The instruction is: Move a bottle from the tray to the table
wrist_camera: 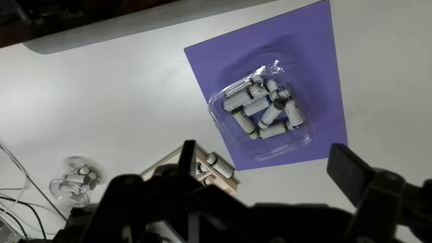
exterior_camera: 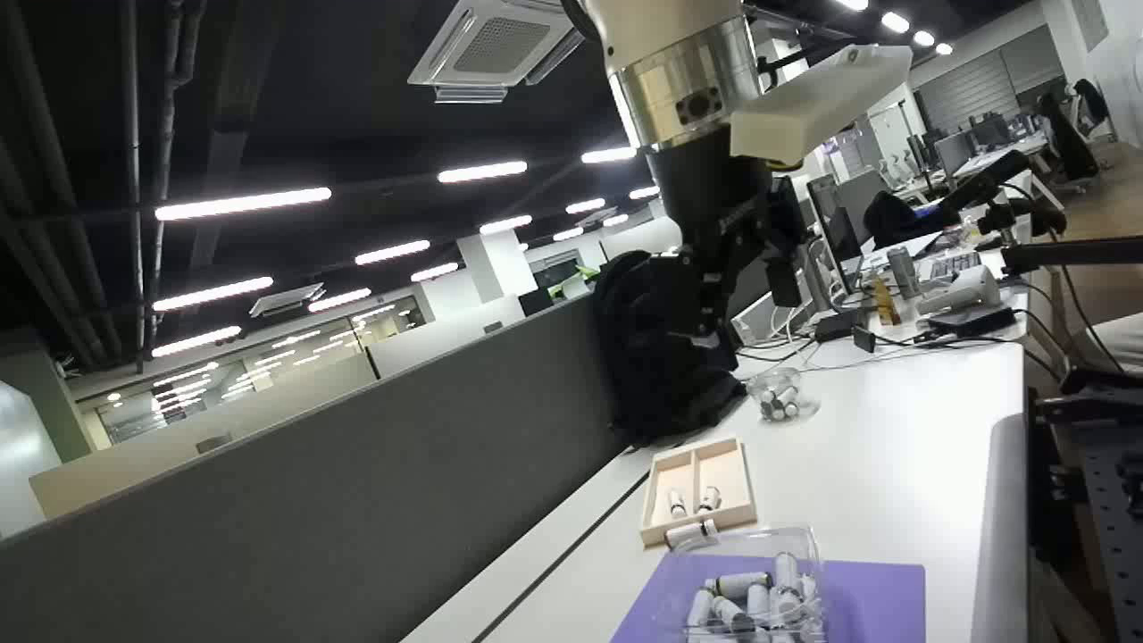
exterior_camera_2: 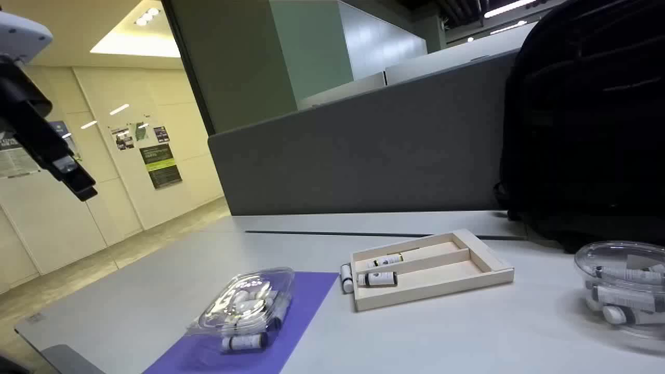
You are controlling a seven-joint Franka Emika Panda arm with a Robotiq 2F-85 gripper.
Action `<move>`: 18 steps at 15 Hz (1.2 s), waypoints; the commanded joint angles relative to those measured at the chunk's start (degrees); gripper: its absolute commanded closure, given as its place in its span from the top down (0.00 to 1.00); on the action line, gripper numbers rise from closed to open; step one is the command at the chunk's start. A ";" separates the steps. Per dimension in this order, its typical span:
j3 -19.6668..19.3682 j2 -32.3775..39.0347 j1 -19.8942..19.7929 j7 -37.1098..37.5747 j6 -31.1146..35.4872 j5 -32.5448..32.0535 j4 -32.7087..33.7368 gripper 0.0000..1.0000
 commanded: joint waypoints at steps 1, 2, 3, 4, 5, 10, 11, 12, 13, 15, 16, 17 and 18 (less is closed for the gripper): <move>-1.34 0.59 1.38 1.09 0.00 -1.42 0.05 1.00; -1.33 0.59 1.38 1.09 0.00 -1.43 0.05 1.00; -1.33 0.60 1.38 1.08 0.00 -1.43 0.05 1.00; -1.32 0.61 1.38 1.08 0.00 -1.43 0.05 1.00; -1.32 0.61 1.38 1.08 0.00 -1.43 0.05 1.00; -1.32 0.62 1.38 1.07 0.00 -1.43 0.05 1.00; -1.32 0.62 1.38 1.07 0.00 -1.44 0.05 1.00; -1.32 0.62 1.38 1.07 0.00 -1.44 0.05 1.00; -1.32 0.62 1.38 1.07 0.00 -1.44 0.05 1.00; -2.62 2.03 -0.59 0.71 1.43 -1.74 0.37 1.00; -3.74 2.80 -1.85 0.22 2.36 -1.95 0.48 1.00; -4.42 3.25 -2.68 -0.09 3.09 -2.14 0.48 1.00; -5.45 3.99 -3.74 -0.78 4.32 -2.37 0.43 1.00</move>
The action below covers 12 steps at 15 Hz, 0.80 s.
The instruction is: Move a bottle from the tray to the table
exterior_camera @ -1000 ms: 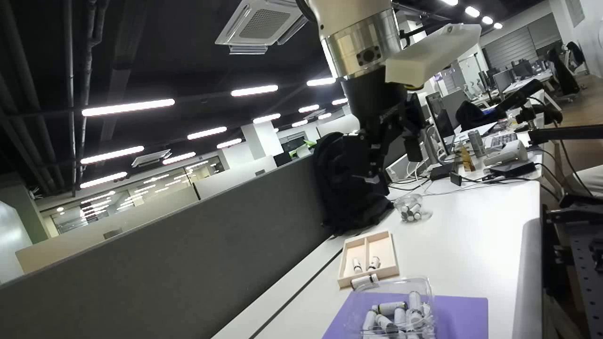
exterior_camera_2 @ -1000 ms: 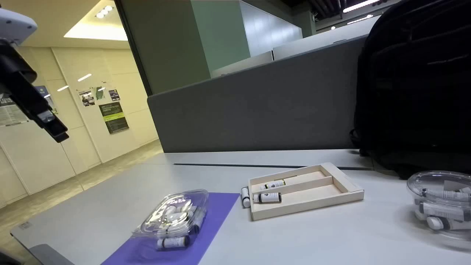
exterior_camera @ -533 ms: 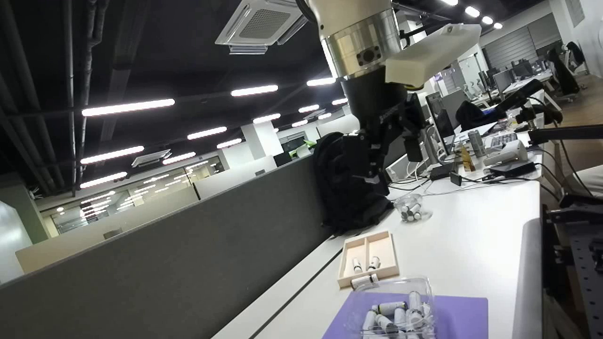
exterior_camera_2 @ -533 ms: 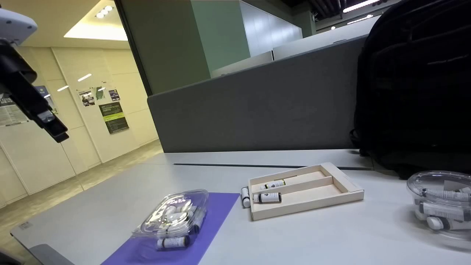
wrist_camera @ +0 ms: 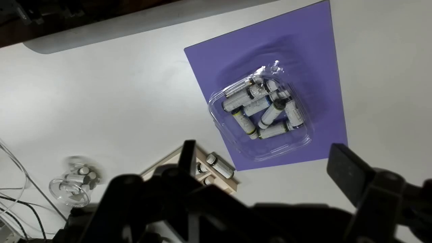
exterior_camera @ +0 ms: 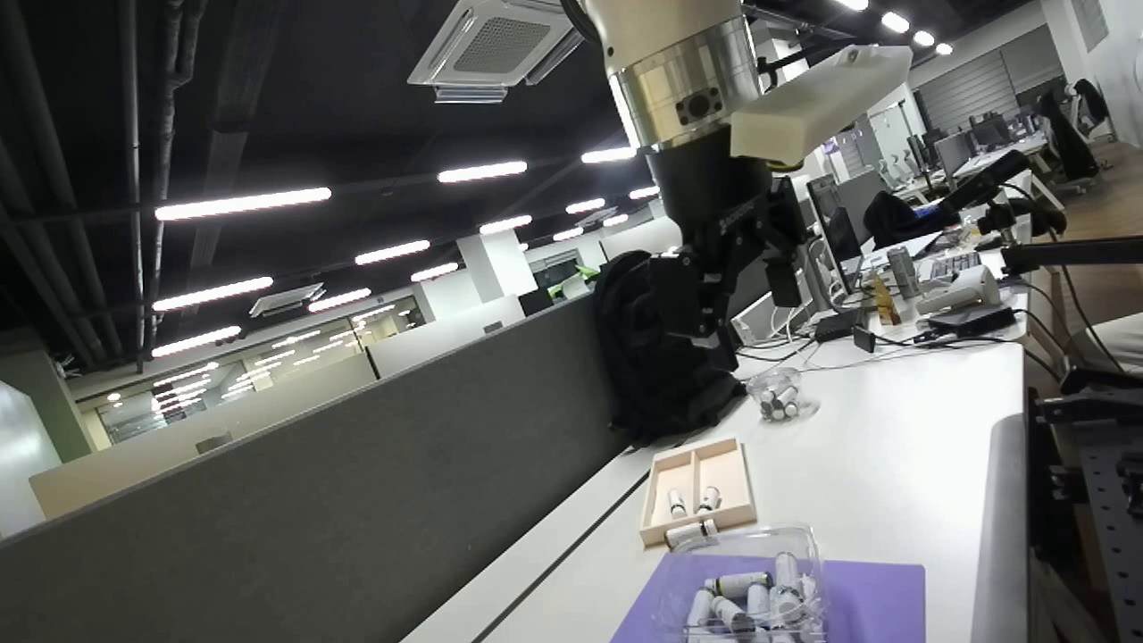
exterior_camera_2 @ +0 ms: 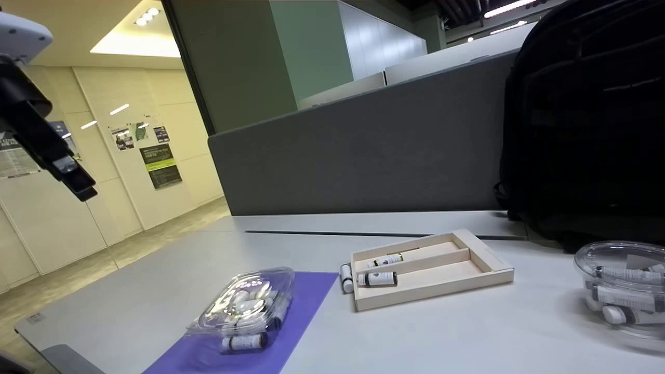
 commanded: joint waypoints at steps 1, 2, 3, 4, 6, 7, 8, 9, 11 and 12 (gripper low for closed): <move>-5.75 4.40 -4.71 -0.61 4.93 -2.77 0.46 1.00; -6.27 5.25 -5.64 -0.98 5.56 -3.09 0.56 1.00; -6.10 5.71 -6.19 -0.41 5.10 -3.19 0.81 1.00; -5.97 6.29 -6.56 0.16 3.31 -3.13 1.50 1.00; -1.37 0.58 1.38 1.11 0.00 -1.43 0.05 1.00; -1.36 0.58 1.38 1.11 0.00 -1.43 0.05 1.00; -1.61 0.66 1.21 1.23 0.23 -1.63 0.05 1.00; -2.53 0.96 0.53 1.12 0.84 -1.90 0.07 1.00; -4.25 2.06 -0.70 0.66 1.74 -2.35 0.11 1.00; -4.56 2.55 -0.93 0.55 2.01 -2.42 0.16 1.00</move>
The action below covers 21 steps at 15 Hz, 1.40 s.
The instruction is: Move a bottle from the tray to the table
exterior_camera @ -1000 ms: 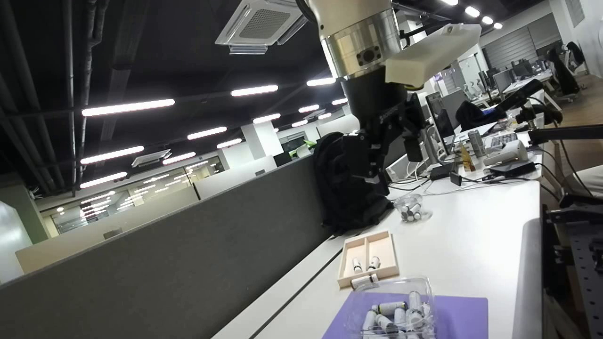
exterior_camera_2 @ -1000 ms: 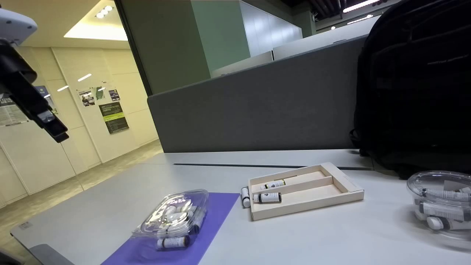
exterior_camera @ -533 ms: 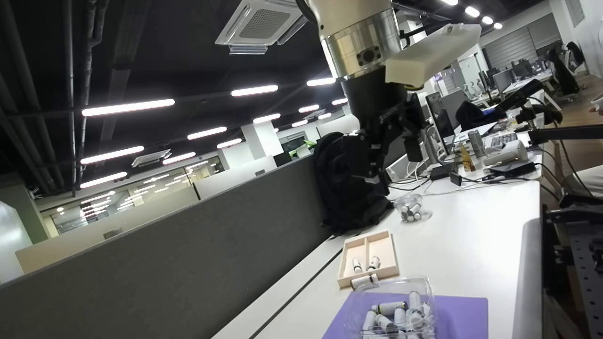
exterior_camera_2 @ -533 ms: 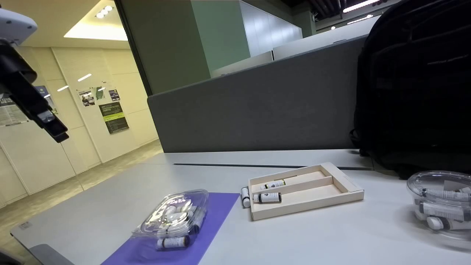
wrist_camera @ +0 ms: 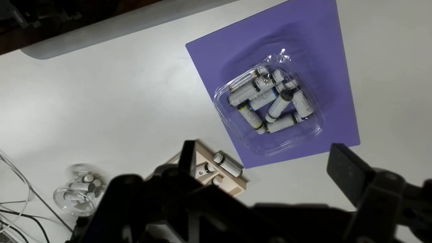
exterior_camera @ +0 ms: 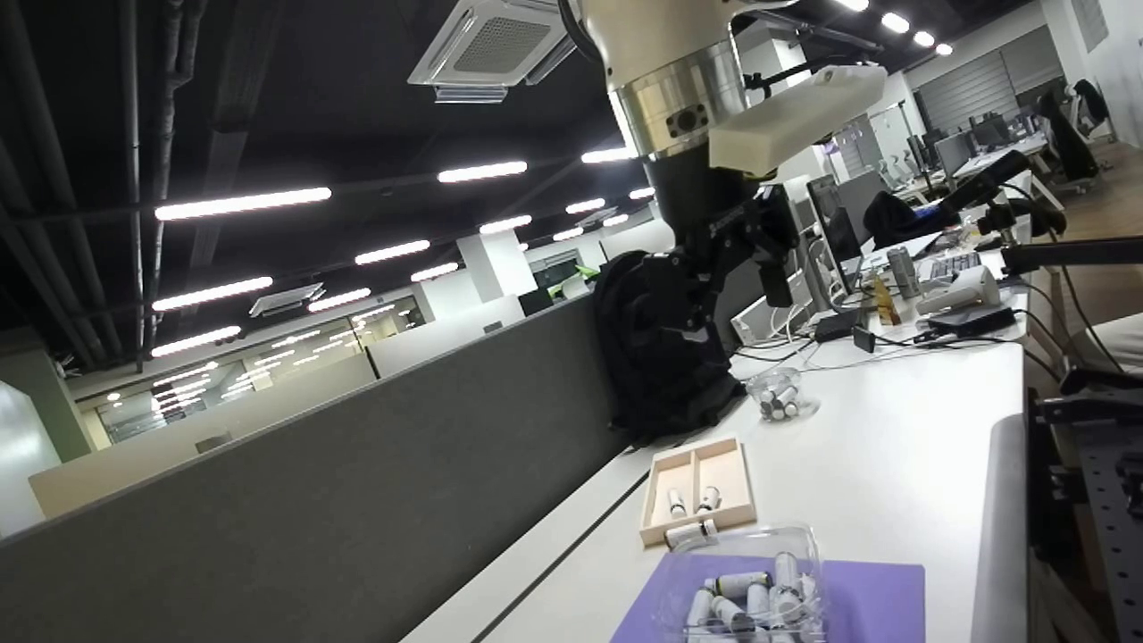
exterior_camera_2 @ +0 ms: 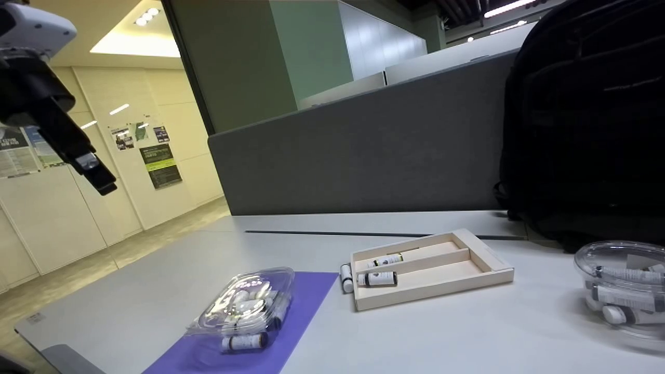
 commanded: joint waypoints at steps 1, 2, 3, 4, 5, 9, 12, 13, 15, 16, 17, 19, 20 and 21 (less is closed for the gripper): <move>-1.25 0.78 1.18 0.94 0.09 -1.23 0.12 1.00; -1.26 0.98 1.19 0.94 0.14 -1.24 0.14 1.00; -1.25 0.98 1.19 0.94 0.14 -1.24 0.15 1.00; -1.82 1.72 0.00 1.44 0.54 -1.34 0.52 1.00; -2.18 2.23 -1.40 2.23 0.72 -1.84 0.86 1.00; -5.67 5.33 -10.14 4.19 5.38 -6.86 2.48 1.00; -8.29 11.40 -17.63 5.24 10.31 -11.82 4.98 1.00; -9.72 14.20 -18.68 3.98 11.48 -12.37 6.22 1.00; -12.78 20.68 -17.69 -1.43 12.98 -12.27 9.65 1.00; -14.37 23.35 -16.32 -5.26 13.22 -12.13 11.41 1.00; -15.48 25.95 -15.28 -8.68 13.68 -12.17 13.25 1.00; -16.36 30.66 -14.87 -13.97 13.38 -15.48 17.76 1.00; -17.25 32.92 -14.40 -16.53 11.93 -17.08 20.42 1.00; -16.84 34.54 -15.20 -14.72 9.67 -20.48 23.16 1.00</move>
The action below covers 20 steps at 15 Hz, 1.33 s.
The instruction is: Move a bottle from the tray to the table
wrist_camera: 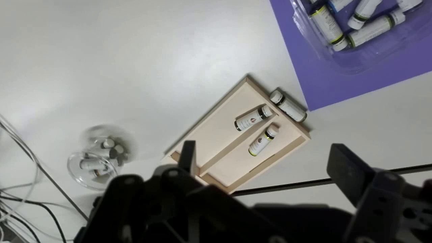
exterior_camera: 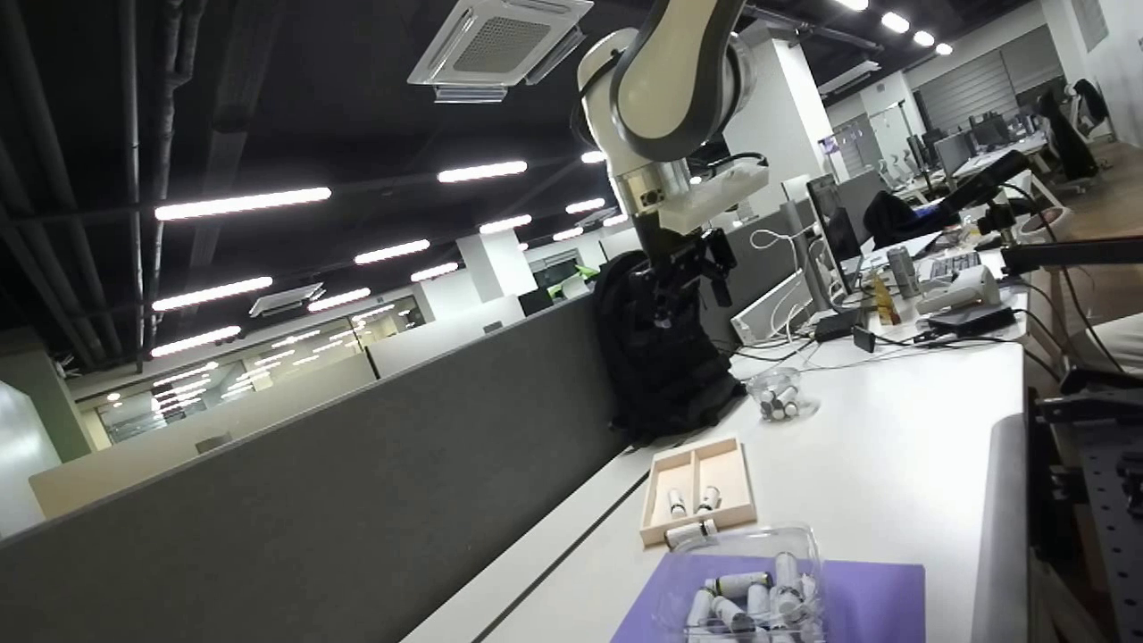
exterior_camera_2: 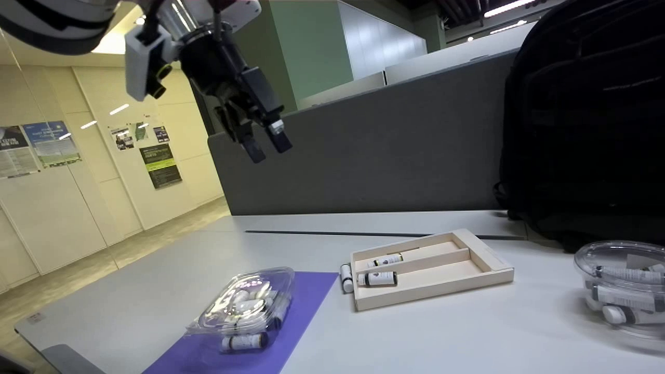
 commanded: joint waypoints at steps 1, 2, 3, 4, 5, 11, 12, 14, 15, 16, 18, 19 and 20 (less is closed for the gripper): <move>-2.84 2.34 2.61 -0.24 -1.05 -3.08 2.39 1.00; -3.31 4.28 2.77 -0.36 -2.05 -4.75 4.63 1.00; -3.67 5.70 2.91 -0.56 -2.66 -5.51 6.25 1.00; -3.85 6.54 3.02 -0.83 -3.14 -5.63 7.22 1.00; -3.89 6.94 3.07 -0.94 -3.22 -5.71 7.59 1.00; -6.93 14.30 4.33 -6.48 -5.15 -6.24 14.66 1.00; -7.95 16.58 4.79 -8.61 -4.69 -5.37 16.66 1.00; -9.98 21.42 5.73 -14.25 -4.40 -2.59 21.28 1.00; -10.85 24.24 6.09 -17.18 -4.51 -0.70 24.06 1.00; -11.46 26.68 6.31 -19.22 -4.90 0.60 26.68 1.00; -12.32 31.93 6.47 -22.68 -4.53 3.11 32.32 1.00; -12.58 34.58 6.55 -23.06 -4.33 4.19 35.28 1.00; -12.55 36.84 6.54 -24.34 -4.64 5.96 37.87 1.00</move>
